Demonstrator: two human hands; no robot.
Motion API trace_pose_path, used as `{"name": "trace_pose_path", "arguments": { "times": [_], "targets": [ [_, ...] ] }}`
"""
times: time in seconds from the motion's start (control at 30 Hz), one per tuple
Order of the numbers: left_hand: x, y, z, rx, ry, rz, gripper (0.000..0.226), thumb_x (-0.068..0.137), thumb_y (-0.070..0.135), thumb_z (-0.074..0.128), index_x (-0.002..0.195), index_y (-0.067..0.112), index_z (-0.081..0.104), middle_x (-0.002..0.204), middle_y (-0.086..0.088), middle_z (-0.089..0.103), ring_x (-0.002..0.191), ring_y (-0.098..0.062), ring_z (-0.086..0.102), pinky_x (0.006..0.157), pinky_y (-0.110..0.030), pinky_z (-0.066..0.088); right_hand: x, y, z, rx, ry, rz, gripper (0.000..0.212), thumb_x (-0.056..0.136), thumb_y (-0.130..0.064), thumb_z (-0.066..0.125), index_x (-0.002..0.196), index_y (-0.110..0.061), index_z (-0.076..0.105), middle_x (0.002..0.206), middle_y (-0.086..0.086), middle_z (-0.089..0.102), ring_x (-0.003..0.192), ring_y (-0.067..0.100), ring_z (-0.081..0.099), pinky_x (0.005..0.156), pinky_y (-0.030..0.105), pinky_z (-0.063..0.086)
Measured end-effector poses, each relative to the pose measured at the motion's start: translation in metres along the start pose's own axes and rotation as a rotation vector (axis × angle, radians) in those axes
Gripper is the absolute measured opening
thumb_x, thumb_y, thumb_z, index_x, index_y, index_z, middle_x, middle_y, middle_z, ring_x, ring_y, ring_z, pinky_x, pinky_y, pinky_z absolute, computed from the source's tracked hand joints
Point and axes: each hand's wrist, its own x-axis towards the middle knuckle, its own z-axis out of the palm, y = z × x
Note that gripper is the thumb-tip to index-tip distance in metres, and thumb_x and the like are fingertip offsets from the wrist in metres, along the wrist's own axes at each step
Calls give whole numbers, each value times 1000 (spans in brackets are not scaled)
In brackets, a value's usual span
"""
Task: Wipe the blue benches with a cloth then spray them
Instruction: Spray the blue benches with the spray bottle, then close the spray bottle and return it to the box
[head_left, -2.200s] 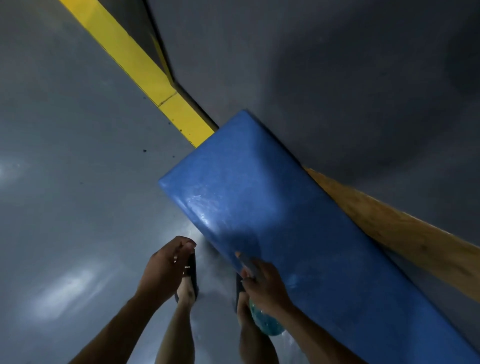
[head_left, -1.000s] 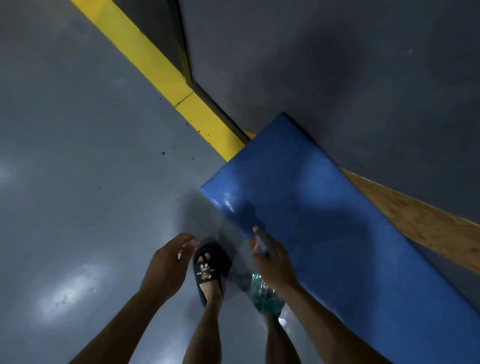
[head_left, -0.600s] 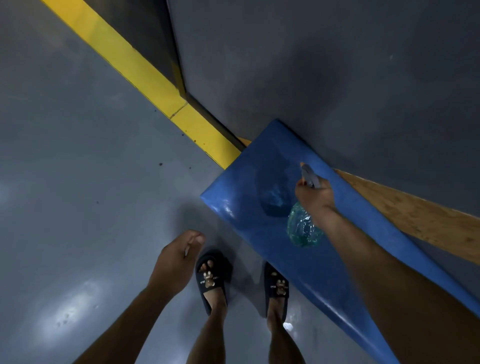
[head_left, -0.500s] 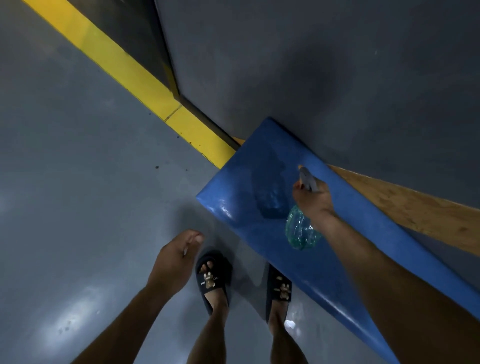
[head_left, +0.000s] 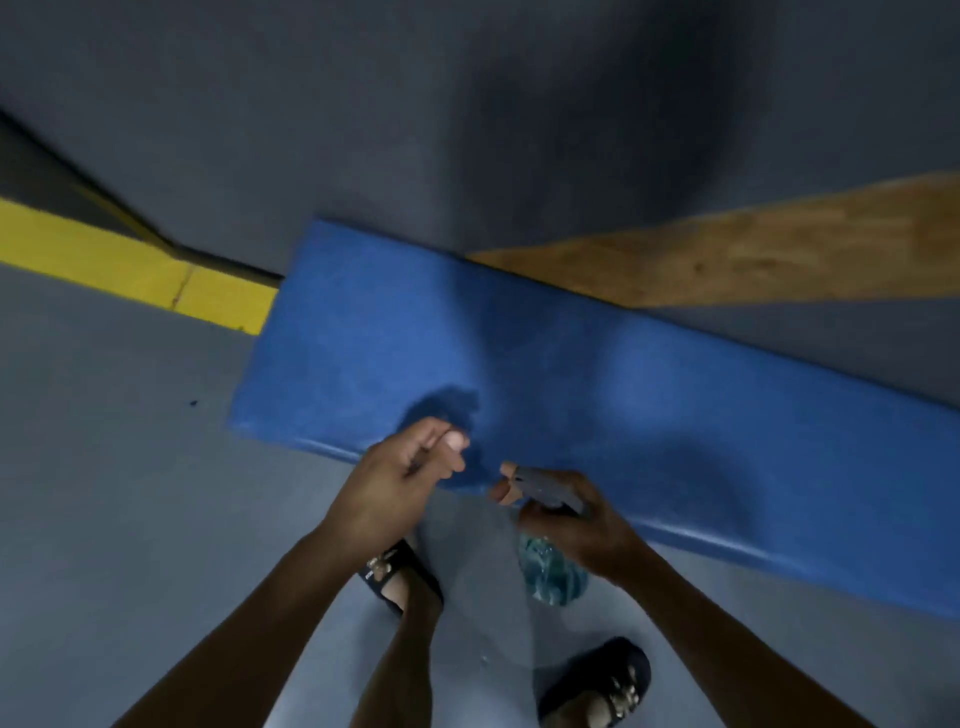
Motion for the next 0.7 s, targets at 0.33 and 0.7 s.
{"name": "trace_pose_path", "arguments": {
  "times": [0.33, 0.7],
  "targets": [
    [-18, 82, 292, 242, -583, 47, 55, 93, 64, 44, 71, 18, 64, 56, 0, 59, 66, -20, 66, 65, -36, 47, -195, 110, -184, 62, 229, 22, 26, 78, 4, 59, 95, -12, 71, 78, 12, 65, 70, 19, 59, 64, 36, 47],
    [-88, 167, 620, 486, -1037, 60, 39, 102, 40, 48, 71, 17, 58, 62, 2, 58, 61, -11, 53, 61, -25, 43, -438, 240, -354, 186, 626, -10, 43, 73, 8, 59, 93, -28, 73, 81, -7, 71, 72, 15, 66, 63, 32, 52]
  ]
}}
